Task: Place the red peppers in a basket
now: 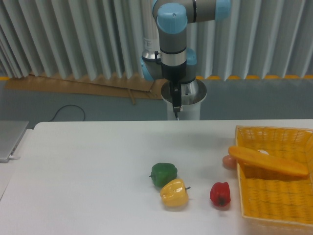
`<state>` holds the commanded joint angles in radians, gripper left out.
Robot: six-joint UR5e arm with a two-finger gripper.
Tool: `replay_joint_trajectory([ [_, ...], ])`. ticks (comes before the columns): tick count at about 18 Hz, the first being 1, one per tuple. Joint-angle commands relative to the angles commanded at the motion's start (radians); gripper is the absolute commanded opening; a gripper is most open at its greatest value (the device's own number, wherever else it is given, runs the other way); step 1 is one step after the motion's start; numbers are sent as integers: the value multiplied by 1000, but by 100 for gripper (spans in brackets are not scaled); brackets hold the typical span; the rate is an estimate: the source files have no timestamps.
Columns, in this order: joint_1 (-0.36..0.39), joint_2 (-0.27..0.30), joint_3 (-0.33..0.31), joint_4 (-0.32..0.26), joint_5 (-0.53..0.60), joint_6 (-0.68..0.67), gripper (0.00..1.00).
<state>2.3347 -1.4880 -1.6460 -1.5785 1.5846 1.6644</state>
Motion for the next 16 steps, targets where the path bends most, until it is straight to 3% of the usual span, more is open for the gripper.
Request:
replay_joint_trajectory([
  [4, -2, 2, -8, 2, 5, -3, 100],
  [9, 5, 12, -61, 116, -8, -15, 100],
  [16, 9, 3, -61, 124, 32, -15, 100],
])
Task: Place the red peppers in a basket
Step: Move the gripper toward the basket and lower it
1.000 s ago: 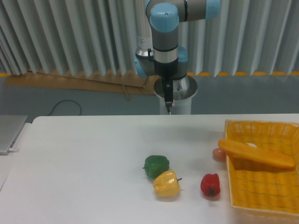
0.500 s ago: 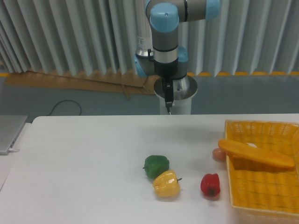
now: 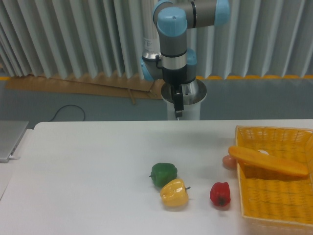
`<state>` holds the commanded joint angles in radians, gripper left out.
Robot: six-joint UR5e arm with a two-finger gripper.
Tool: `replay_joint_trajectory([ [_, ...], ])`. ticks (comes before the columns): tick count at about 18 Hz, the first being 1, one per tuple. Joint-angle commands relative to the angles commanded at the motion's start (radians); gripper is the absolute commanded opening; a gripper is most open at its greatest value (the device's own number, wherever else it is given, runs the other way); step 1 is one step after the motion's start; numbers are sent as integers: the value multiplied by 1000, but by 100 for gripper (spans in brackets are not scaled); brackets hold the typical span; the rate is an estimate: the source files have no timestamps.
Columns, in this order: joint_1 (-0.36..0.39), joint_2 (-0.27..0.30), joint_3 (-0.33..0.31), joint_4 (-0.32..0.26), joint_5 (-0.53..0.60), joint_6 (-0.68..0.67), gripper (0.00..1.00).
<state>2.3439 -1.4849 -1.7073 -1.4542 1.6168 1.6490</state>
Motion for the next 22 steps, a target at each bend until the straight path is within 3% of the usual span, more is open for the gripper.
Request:
replay_joint_trajectory([
  [12, 49, -21, 17, 5, -5, -3, 100],
  [16, 92, -34, 17, 46, -9, -3, 100],
  [22, 94, -126, 43, 121, 0, -5, 100],
])
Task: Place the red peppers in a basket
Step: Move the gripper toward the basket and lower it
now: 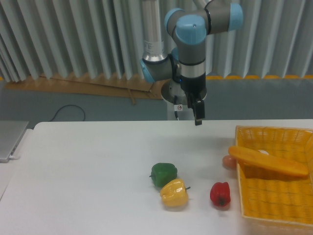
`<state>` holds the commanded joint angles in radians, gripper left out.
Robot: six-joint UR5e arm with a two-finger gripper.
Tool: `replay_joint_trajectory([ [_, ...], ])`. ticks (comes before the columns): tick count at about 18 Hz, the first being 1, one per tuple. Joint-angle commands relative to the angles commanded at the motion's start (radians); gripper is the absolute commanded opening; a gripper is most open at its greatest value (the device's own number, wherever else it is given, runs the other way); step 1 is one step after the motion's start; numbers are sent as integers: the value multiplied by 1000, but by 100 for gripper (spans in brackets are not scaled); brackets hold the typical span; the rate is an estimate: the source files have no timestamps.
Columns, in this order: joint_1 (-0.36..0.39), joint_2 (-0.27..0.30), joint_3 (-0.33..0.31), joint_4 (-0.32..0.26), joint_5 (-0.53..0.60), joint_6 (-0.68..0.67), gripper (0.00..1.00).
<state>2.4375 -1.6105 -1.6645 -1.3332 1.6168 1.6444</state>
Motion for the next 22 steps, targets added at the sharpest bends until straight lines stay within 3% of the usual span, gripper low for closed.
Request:
replay_joint_trajectory([
  [7, 29, -100, 31, 63, 31, -31, 100],
  [11, 57, -121, 34, 72, 28, -237, 100],
  [14, 83, -129, 31, 72, 23, -311, 100],
  [16, 87, -131, 20, 77, 20, -459, 100],
  [22, 61, -190, 12, 160, 34, -499, 100],
])
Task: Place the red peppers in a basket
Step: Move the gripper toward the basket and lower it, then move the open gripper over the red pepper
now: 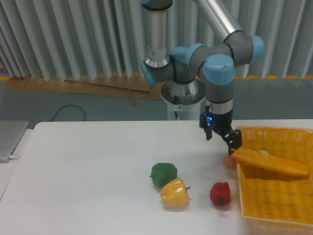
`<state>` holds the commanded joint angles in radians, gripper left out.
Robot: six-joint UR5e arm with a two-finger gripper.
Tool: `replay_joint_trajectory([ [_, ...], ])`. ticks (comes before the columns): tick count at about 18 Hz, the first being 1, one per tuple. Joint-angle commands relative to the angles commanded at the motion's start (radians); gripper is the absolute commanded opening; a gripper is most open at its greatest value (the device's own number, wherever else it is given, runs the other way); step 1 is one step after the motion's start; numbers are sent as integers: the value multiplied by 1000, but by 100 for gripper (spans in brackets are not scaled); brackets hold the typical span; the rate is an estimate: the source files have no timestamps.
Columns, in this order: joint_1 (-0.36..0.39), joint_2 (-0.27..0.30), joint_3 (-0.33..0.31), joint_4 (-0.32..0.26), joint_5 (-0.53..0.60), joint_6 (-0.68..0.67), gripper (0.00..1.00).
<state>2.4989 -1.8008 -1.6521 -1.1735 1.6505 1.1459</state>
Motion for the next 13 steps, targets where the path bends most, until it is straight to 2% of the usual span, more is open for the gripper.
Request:
replay_joint_trajectory([
  [5, -104, -129, 70, 11, 138, -14, 100],
  [8, -104, -144, 78, 44, 123, -11, 100],
  [11, -94, -164, 92, 54, 89, -11, 100],
  [13, -72, -167, 100, 55, 14, -17, 100],
])
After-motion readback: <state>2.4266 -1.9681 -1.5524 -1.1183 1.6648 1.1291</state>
